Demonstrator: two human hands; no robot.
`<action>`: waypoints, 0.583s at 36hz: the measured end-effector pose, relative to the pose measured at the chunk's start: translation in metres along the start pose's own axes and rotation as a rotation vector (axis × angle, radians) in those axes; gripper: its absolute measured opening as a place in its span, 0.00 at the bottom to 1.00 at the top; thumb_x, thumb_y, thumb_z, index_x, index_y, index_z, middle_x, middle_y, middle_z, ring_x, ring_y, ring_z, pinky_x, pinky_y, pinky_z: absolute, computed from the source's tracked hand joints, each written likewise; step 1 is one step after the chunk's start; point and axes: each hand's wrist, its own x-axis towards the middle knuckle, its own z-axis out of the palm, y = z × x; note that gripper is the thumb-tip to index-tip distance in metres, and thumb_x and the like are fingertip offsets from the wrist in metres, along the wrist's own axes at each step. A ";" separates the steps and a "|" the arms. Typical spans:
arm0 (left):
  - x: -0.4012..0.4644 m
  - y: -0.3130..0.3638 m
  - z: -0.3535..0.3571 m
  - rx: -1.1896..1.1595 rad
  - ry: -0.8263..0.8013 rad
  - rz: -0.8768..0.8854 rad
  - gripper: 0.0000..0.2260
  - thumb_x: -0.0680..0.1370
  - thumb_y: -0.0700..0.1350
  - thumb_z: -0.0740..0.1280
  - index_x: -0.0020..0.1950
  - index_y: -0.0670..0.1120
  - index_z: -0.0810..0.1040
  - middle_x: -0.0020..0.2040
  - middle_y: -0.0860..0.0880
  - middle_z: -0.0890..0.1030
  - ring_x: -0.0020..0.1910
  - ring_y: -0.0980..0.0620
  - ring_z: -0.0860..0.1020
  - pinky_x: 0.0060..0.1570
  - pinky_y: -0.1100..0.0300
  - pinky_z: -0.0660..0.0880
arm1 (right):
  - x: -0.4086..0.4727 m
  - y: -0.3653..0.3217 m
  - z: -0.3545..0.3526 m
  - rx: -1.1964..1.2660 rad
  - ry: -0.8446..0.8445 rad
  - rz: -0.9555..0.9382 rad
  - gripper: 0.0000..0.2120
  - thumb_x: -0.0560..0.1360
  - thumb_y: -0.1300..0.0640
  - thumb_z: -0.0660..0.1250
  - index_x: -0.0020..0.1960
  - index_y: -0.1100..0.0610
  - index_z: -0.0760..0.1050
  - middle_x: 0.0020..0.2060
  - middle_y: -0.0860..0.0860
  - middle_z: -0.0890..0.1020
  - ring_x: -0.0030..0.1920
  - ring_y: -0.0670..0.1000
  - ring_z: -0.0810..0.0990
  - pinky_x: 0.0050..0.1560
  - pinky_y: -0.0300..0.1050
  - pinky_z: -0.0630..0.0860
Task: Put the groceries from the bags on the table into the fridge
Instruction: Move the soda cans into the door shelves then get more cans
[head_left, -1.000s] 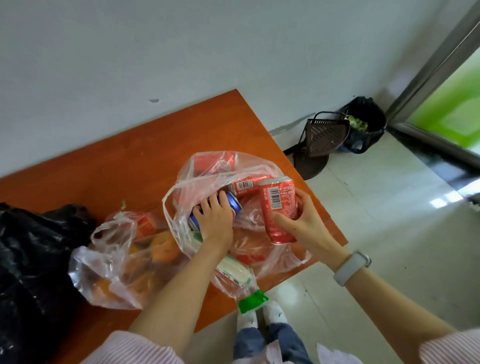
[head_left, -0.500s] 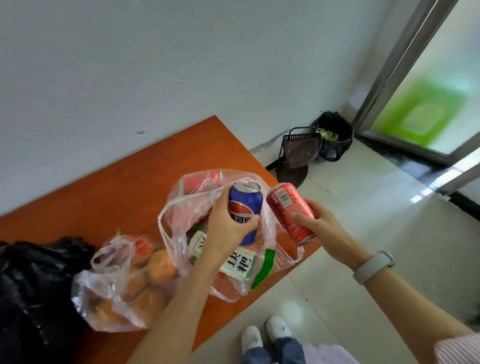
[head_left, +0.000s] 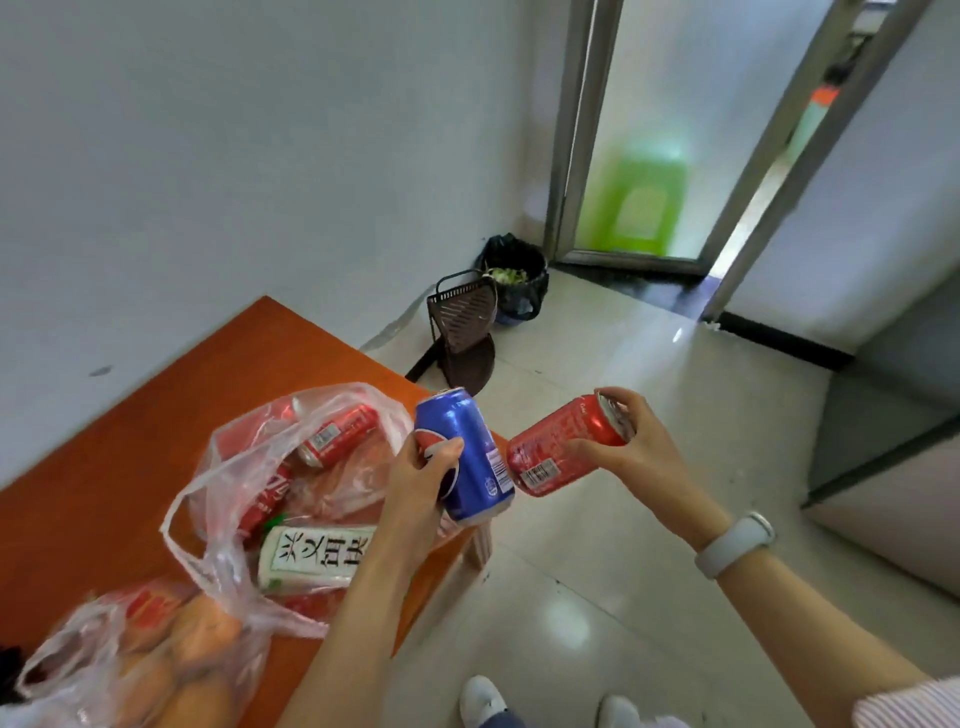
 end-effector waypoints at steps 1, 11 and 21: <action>-0.001 0.000 0.013 0.009 -0.025 -0.012 0.09 0.68 0.45 0.71 0.41 0.46 0.72 0.43 0.45 0.80 0.44 0.46 0.80 0.44 0.49 0.79 | -0.005 0.000 -0.014 0.010 0.015 -0.001 0.28 0.69 0.62 0.72 0.66 0.53 0.65 0.57 0.53 0.74 0.49 0.47 0.77 0.35 0.29 0.76; -0.040 -0.013 0.200 0.193 -0.330 0.042 0.10 0.73 0.41 0.69 0.37 0.48 0.69 0.40 0.45 0.75 0.41 0.49 0.76 0.44 0.52 0.75 | -0.074 0.021 -0.196 0.055 0.173 -0.037 0.35 0.68 0.59 0.73 0.69 0.49 0.60 0.59 0.49 0.72 0.54 0.48 0.75 0.41 0.35 0.76; -0.133 -0.067 0.460 0.404 -0.667 0.196 0.15 0.72 0.38 0.70 0.56 0.42 0.72 0.38 0.52 0.76 0.38 0.56 0.76 0.34 0.70 0.73 | -0.192 0.058 -0.430 0.085 0.489 -0.064 0.28 0.69 0.61 0.72 0.63 0.48 0.63 0.50 0.41 0.73 0.49 0.42 0.74 0.42 0.35 0.74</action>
